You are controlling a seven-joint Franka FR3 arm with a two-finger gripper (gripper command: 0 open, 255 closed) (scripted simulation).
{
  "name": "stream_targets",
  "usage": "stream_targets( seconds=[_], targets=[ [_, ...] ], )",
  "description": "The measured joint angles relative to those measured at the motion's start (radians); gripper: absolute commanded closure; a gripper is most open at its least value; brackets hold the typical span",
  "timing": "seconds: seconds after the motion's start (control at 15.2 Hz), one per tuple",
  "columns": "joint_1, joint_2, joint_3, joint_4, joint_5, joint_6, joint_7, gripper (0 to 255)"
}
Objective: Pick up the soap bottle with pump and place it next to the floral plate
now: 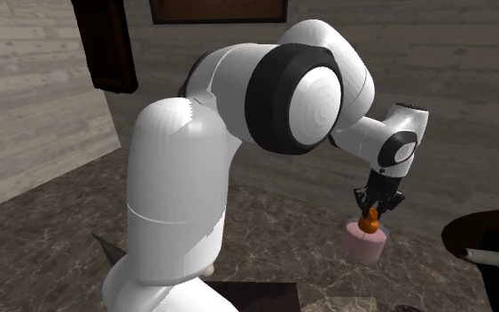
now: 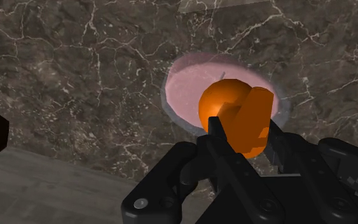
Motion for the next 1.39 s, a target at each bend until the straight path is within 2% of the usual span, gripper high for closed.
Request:
stream_targets(
  seconds=[0.86, 1.32, 1.39],
  targets=[
    [-0.017, 0.109, 0.024, -0.047, 0.059, 0.148, -0.037, 255],
    [-0.021, 0.124, 0.028, -0.050, 0.067, 0.165, -0.044, 255],
    [-0.021, 0.124, 0.028, -0.050, 0.067, 0.165, -0.044, 0]
  ],
)
